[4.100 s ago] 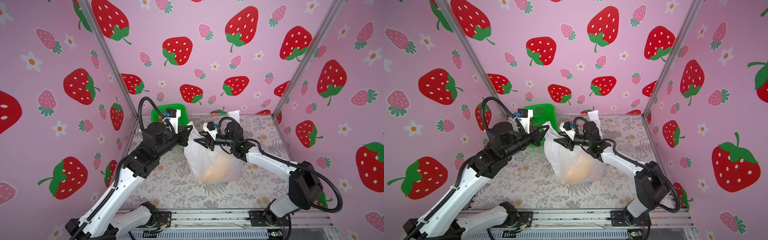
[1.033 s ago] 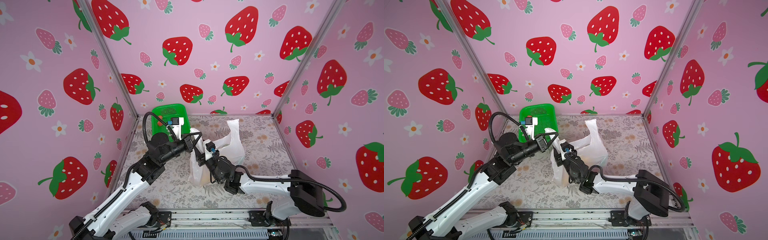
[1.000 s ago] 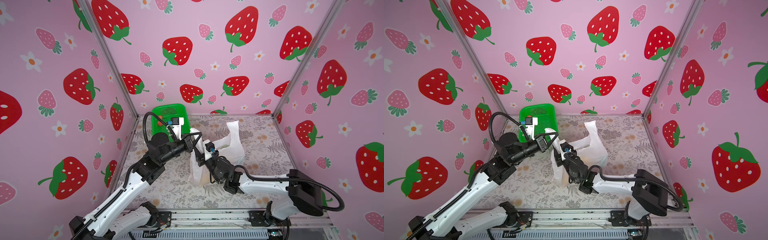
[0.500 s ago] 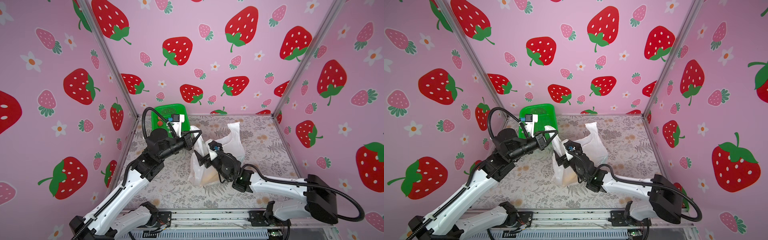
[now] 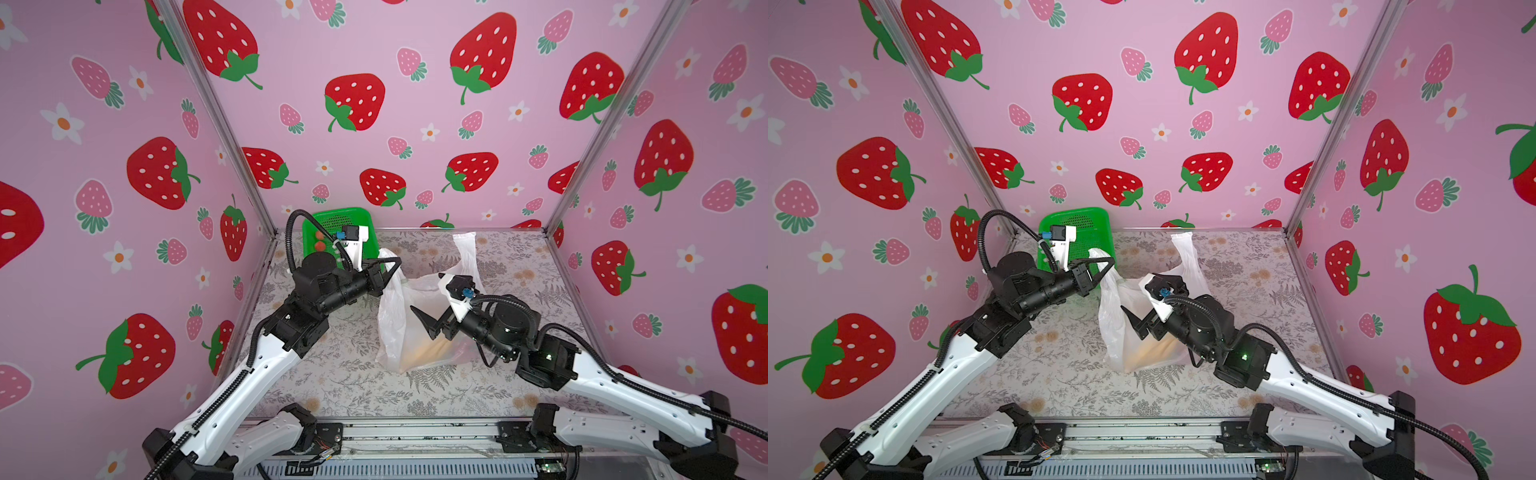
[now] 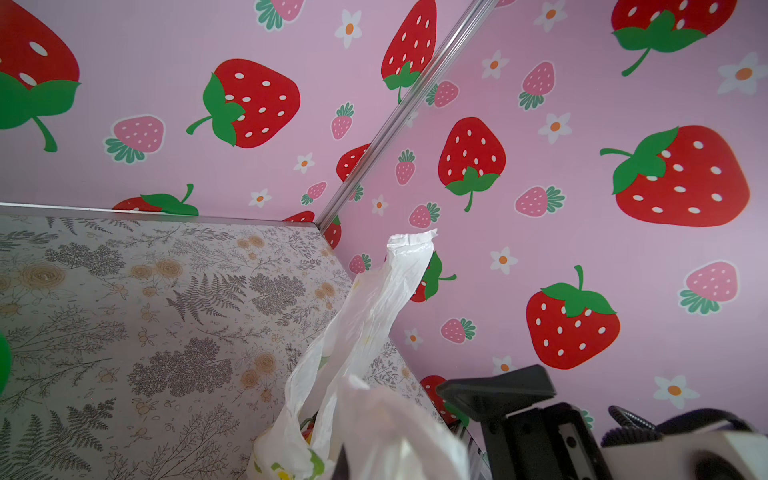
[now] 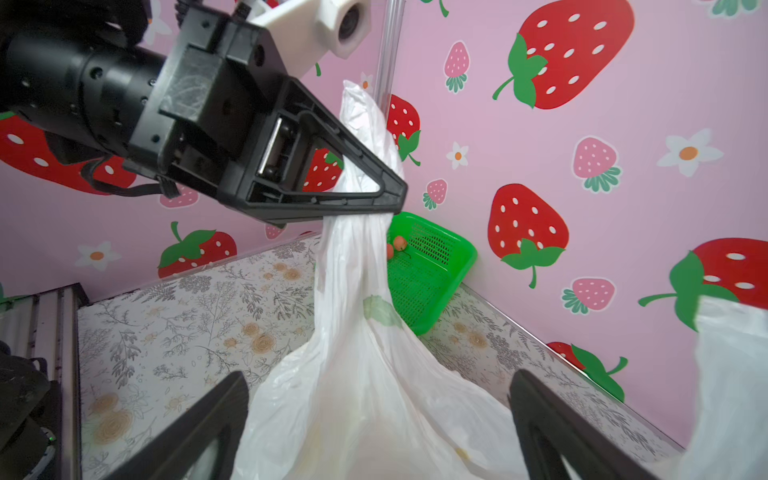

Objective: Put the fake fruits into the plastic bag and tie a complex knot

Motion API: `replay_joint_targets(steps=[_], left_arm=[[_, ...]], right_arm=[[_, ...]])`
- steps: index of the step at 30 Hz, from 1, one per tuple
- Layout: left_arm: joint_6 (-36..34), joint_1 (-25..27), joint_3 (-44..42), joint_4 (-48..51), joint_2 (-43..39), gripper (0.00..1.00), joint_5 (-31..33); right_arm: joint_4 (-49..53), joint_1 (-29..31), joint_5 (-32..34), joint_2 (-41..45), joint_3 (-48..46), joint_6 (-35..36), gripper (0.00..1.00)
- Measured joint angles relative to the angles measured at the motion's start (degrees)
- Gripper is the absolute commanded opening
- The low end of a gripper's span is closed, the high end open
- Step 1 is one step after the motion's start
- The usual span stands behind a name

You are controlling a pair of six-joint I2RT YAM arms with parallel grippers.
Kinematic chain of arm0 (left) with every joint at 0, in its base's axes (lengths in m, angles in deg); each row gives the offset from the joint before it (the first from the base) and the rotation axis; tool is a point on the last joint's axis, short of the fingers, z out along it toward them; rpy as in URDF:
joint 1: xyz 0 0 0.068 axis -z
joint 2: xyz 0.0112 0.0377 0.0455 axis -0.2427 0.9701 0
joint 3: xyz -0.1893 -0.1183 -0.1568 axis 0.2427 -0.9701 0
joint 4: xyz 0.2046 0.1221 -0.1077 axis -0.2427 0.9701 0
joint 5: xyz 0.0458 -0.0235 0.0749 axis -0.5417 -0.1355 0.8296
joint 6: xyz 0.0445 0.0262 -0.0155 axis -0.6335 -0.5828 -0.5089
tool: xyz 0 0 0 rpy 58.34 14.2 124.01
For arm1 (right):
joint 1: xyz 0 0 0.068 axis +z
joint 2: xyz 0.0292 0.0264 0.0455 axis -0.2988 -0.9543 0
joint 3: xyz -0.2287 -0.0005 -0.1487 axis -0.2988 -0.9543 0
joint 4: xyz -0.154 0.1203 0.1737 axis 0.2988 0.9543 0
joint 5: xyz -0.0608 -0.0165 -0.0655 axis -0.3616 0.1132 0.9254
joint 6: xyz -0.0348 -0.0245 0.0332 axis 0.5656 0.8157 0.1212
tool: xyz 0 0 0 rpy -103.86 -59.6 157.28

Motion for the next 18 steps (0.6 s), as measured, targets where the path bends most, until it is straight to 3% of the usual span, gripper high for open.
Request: replay_joint_targets(steps=[7, 14, 16, 18], left_arm=[[-0.4, -0.2, 0.1, 0.1, 0.0, 0.0, -0.5], [-0.5, -0.2, 0.3, 0.3, 0.4, 0.0, -0.8], [-0.7, -0.2, 0.4, 0.4, 0.4, 0.0, -0.8], [-0.9, -0.2, 0.7, 0.9, 0.5, 0.0, -0.8]], right_arm=[[2.4, -19.1, -2.5, 8.7, -5.4, -1.6, 1.0], [-4.6, -32.9, -15.6, 0.8, -9.7, -4.3, 1.0], [-7.8, -35.3, -19.9, -3.4, -10.4, -4.8, 0.88], [-10.6, -36.8, -23.5, -6.8, -10.8, -5.4, 0.66]])
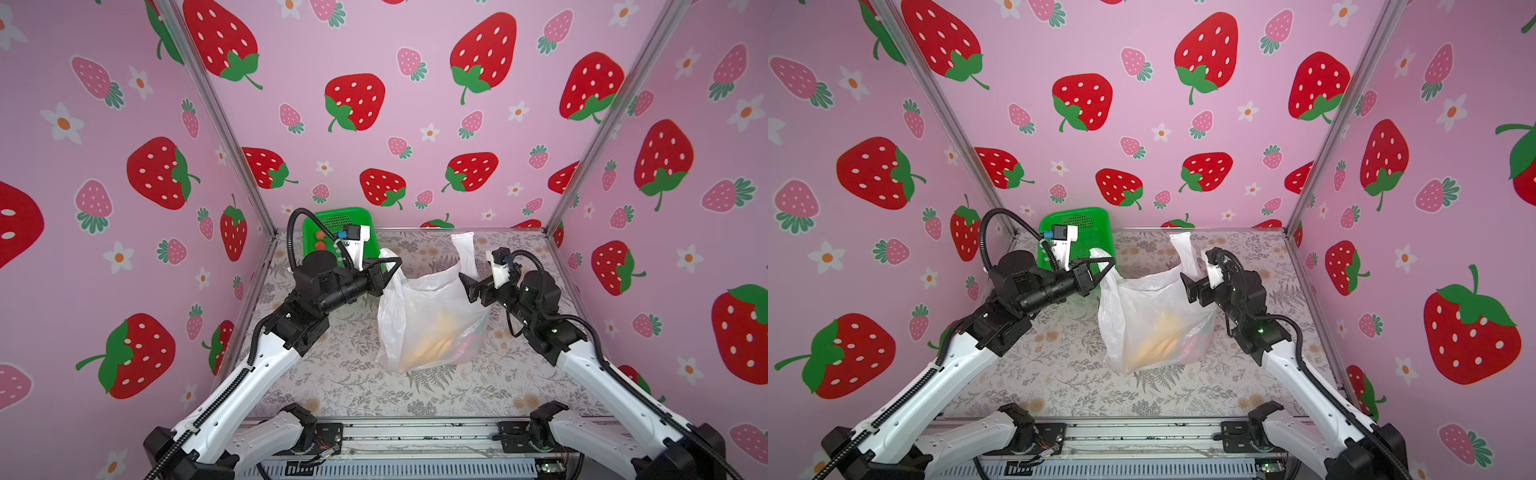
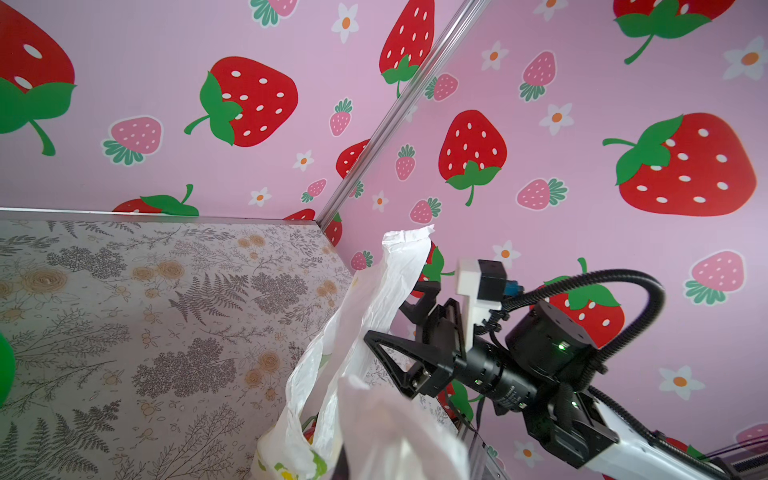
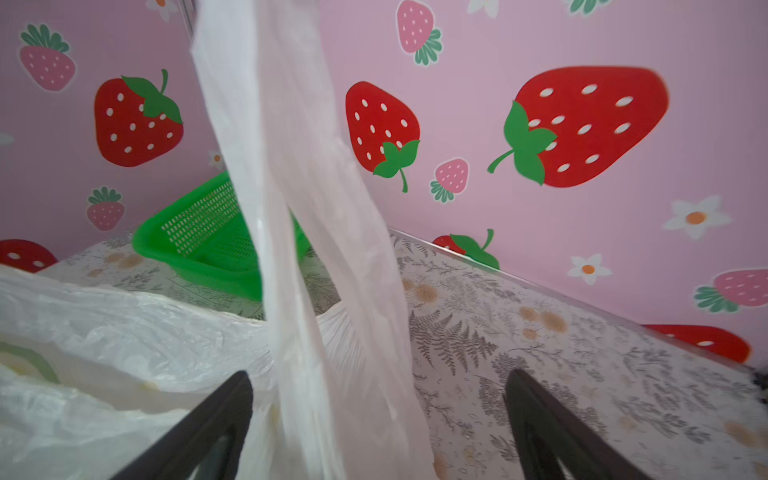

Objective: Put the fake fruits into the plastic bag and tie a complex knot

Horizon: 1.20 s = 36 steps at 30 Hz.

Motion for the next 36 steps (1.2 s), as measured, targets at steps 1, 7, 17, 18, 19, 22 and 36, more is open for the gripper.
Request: replay_joint_targets(steps=[1, 7, 17, 18, 19, 22, 36], left_arm=[[-0.2, -0.1, 0.2, 0.3, 0.0, 0.0, 0.0], [-1.5, -2.3, 1.8, 1.5, 1.2, 0.0, 0.4], [-5.0, -6.8, 2.5, 0.2, 4.4, 0.49, -1.5], [-6.0, -6.8, 2.4, -0.3, 4.1, 0.54, -1.6], [-6.7, -6.8, 2.4, -0.5, 3.5, 0.57, -1.5], [-9.5, -6.8, 2.2, -0.9, 0.6, 0.62, 0.1], [-31.5, 14.0, 7.7, 4.6, -7.1, 0.66, 13.6]], right_arm=[[-1.4, -0.7, -1.9, -1.4, -0.3, -0.6, 0.56], [-8.0, -1.7, -8.8, -1.1, -4.7, -1.6, 0.15], [-11.5, -1.8, -14.7, 5.9, -7.8, -4.3, 0.0], [-11.5, -1.8, -15.3, 6.2, -7.8, -4.8, 0.01], [-11.5, -1.8, -15.8, 6.3, -7.8, -5.0, 0.01], [-11.5, -1.8, -17.1, 6.5, -7.8, -6.4, 0.0], [-9.4, -1.8, -20.2, 4.0, -6.4, -11.4, 0.0]])
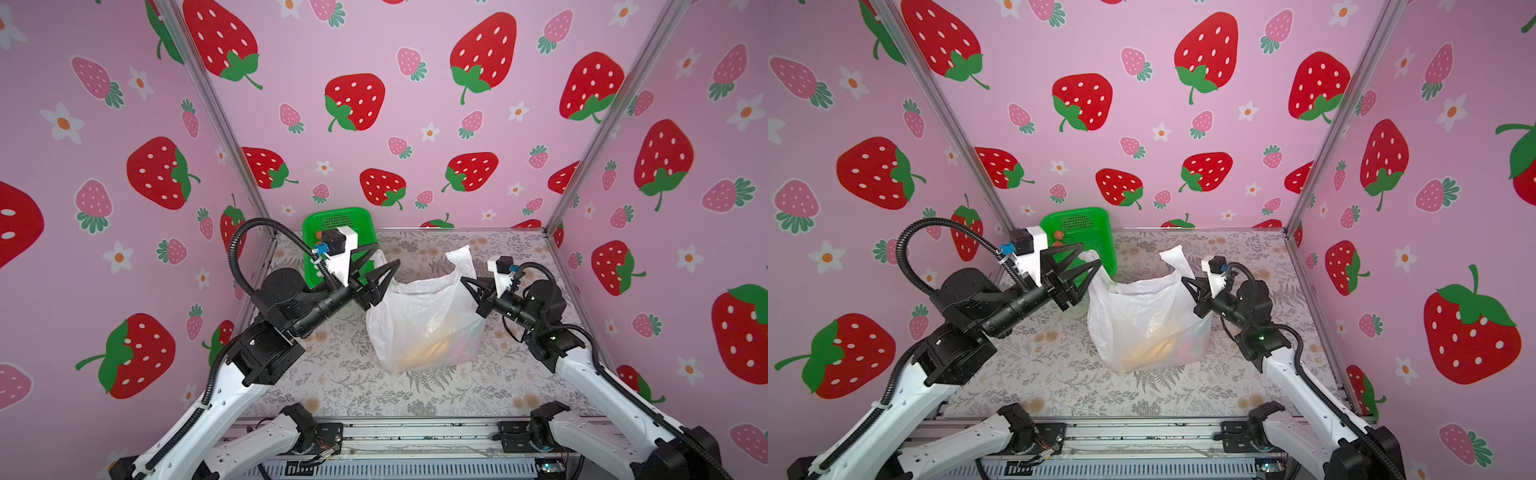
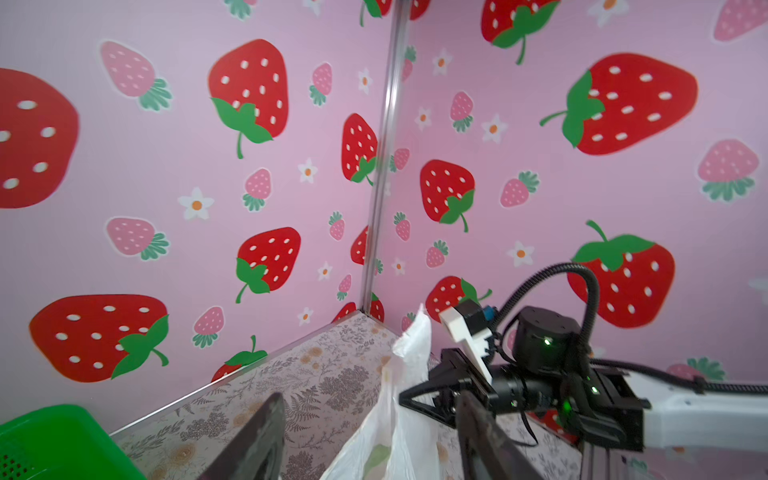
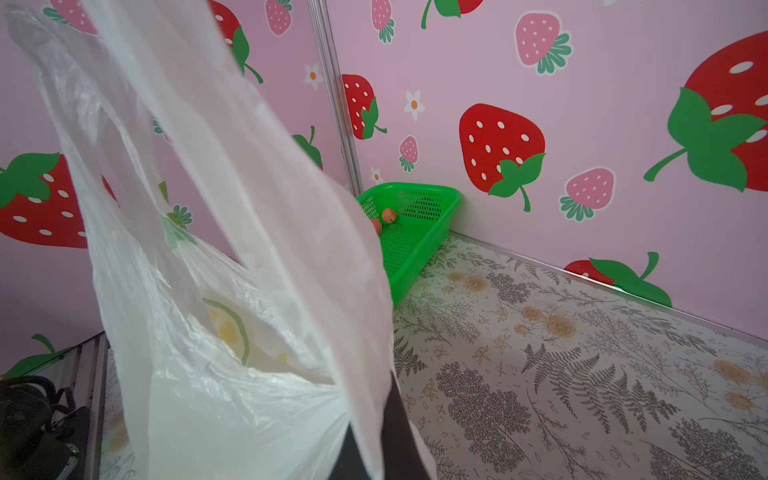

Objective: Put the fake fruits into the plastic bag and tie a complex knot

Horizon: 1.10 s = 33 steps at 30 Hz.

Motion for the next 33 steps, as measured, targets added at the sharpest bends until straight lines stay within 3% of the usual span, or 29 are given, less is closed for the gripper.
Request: replay_joint_targets(steps=[4, 8, 18, 26, 30, 33], left_arm=[[-7.9, 9.6, 5.6, 4.5, 6.9, 0.66, 2.1], [-12.1, 12.6, 11.3, 8.8, 15.7, 0.68, 4.9], [-14.3, 8.9, 23.3, 14.6, 31.5, 0.73, 8.8], [-11.7, 4.0, 26.5, 15.5, 33.9, 0.73, 1.0], [-10.2, 2.5, 29.2, 16.0, 35.9, 0.63, -4.3], [-9.7, 2.2, 30.3, 16.2, 37.2, 0.46, -7.8]], right_arm=[[0.5, 0.0, -0.8, -0.3, 0.4, -0.6, 0.0], [0.6, 0.0, -1.9, -0.4, 0.6, -0.7, 0.0], [1.5, 0.0, -4.4, 0.7, 0.6, -0.6, 0.0], [2.4, 0.0, -6.4, 1.0, 0.6, -0.1, 0.0], [2.5, 0.0, -7.2, 1.0, 0.6, 0.1, 0.0], [2.7, 0.0, -7.3, 1.0, 0.6, 0.0, 0.0]])
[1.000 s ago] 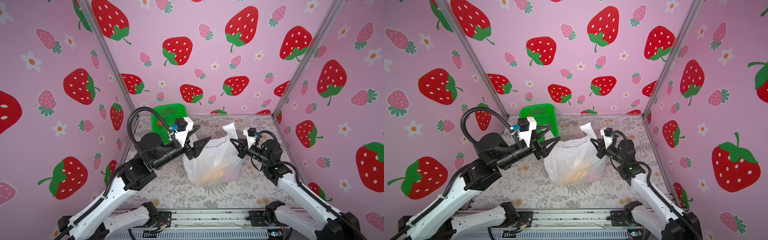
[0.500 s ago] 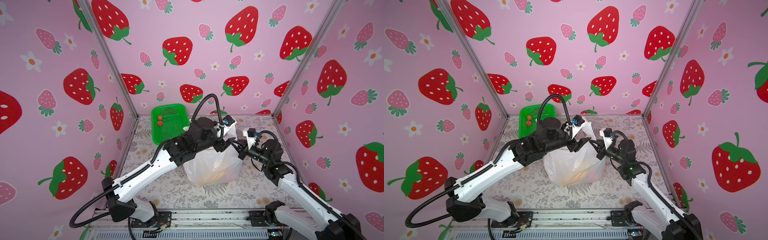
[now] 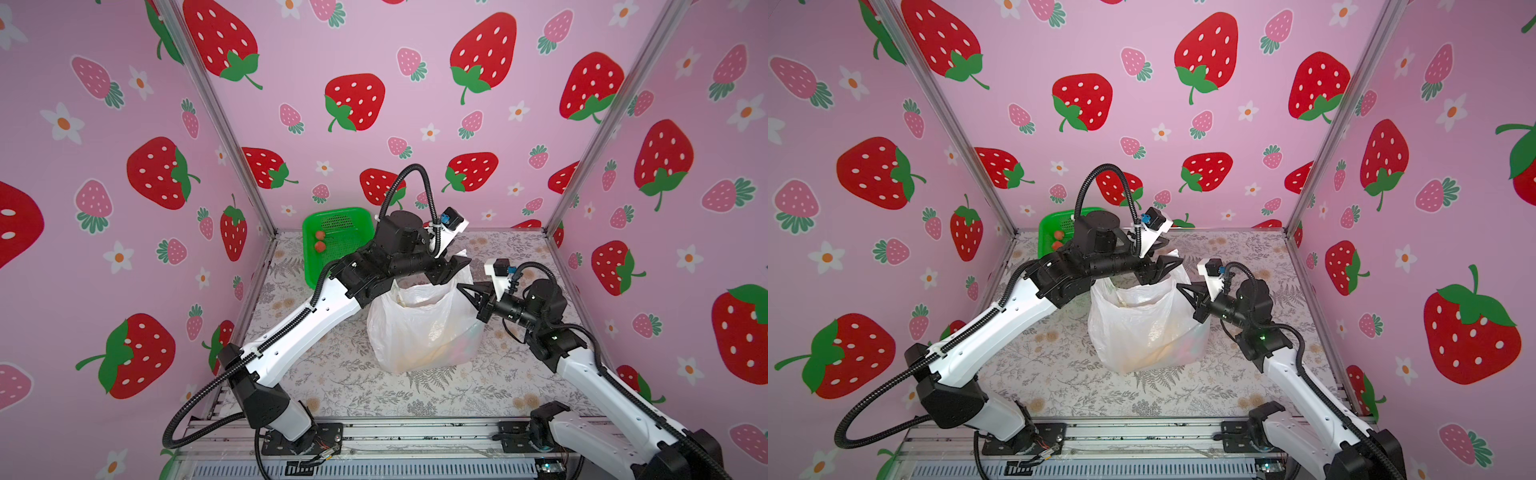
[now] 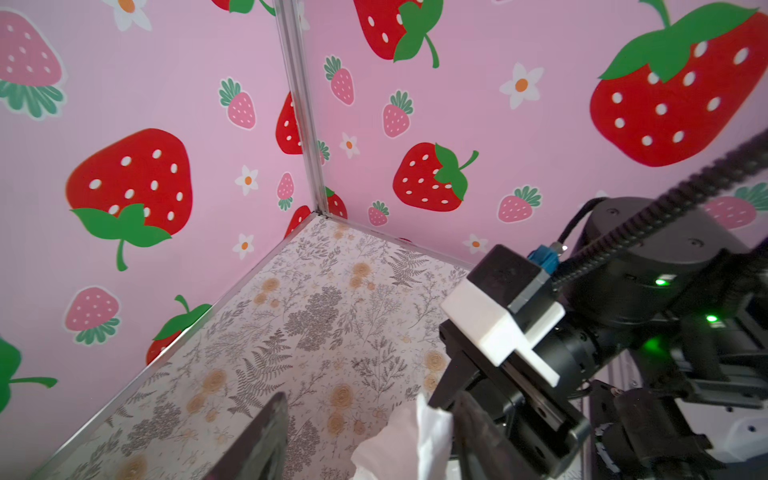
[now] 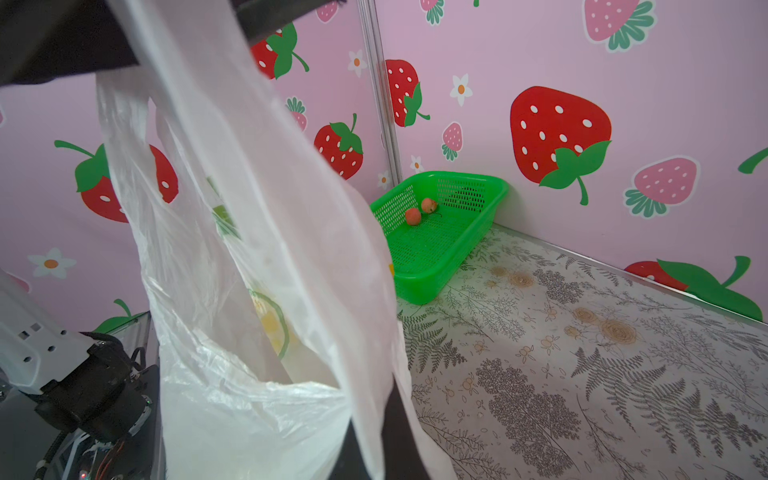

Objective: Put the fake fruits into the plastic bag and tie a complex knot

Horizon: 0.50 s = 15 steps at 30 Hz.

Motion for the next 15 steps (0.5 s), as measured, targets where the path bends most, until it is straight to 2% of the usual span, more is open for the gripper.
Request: replay_joint_targets(steps=[2, 5, 6, 9, 12, 13, 15], left_arm=[[0.2, 0.0, 0.2, 0.3, 0.7, 0.29, -1.7], [1.1, 0.0, 0.2, 0.9, 1.1, 0.03, -3.6], [1.7, 0.0, 0.2, 0.9, 1.1, 0.0, -4.3], [4.0, 0.0, -0.4, 0.2, 0.3, 0.0, -5.8], [7.8, 0.0, -3.5, -1.5, -2.0, 0.0, -6.9], [9.0, 0.0, -4.4, -2.0, -2.8, 0.0, -7.0], [12.6, 0.0, -6.6, -3.4, -4.6, 0.0, -7.3]], right_arm=[[0.0, 0.0, 0.2, 0.0, 0.0, 0.0, 0.01], [0.5, 0.1, 2.4, 0.2, 0.0, 0.0, 0.2], [0.9, 0.4, 4.0, 0.6, 0.0, 0.1, 0.29], [1.6, 2.4, 10.5, 3.3, 0.0, 1.7, 0.46], [-0.1, 7.1, 18.7, 6.6, -0.3, 4.0, 0.51], [-1.0, 8.7, 20.7, 7.2, -0.5, 4.6, 0.59], [-3.4, 12.8, 26.6, 7.7, -0.9, 6.4, 0.66]])
